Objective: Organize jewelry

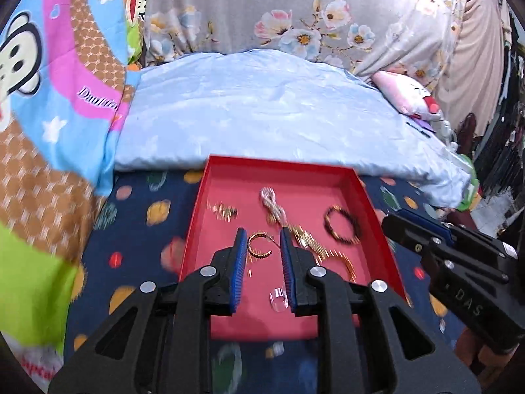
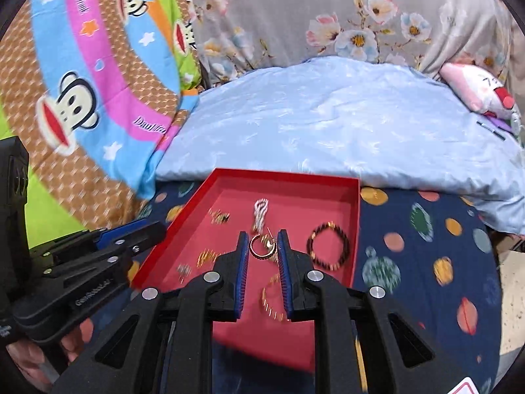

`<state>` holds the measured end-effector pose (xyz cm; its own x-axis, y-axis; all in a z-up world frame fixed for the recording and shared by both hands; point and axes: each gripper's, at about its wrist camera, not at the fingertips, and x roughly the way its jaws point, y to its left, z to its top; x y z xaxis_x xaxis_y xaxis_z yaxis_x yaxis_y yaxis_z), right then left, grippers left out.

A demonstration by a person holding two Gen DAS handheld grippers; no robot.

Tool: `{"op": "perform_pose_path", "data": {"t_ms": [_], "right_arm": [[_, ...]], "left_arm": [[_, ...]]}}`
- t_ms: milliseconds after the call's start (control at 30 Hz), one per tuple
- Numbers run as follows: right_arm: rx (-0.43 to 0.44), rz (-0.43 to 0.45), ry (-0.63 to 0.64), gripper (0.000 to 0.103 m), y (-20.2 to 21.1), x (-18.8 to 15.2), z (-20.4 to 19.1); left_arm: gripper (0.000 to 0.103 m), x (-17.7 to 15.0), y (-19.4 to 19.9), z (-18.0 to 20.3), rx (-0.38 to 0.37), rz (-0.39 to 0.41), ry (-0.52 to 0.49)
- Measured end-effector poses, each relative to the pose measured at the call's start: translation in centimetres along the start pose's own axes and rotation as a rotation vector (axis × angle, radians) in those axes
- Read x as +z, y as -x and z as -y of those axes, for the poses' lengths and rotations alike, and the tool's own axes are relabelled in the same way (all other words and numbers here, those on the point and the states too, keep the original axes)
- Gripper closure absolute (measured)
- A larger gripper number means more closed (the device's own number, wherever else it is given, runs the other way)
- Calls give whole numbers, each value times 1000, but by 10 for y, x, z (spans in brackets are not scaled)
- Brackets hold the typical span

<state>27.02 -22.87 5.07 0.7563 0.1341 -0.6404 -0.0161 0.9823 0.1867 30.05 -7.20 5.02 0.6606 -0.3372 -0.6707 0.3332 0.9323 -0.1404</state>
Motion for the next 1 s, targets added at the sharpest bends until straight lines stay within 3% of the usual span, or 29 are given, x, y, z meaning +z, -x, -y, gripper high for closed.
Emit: {"op": "perform_pose_path", "data": {"t_ms": [233, 533, 667, 1000], "right_arm": [[-5, -66, -13, 87, -59, 16, 18], [-11, -115, -7, 86, -97, 17, 24], [-22, -84, -14, 81, -95, 20, 24], [-36, -20, -68, 68, -44, 15, 31]], "left_arm": [[83, 23, -51, 1, 15, -30, -2], [81, 29, -85, 3, 36, -57, -15], [69, 29, -86, 1, 50, -48, -8], [68, 24, -52, -5, 93, -15, -5]]}}
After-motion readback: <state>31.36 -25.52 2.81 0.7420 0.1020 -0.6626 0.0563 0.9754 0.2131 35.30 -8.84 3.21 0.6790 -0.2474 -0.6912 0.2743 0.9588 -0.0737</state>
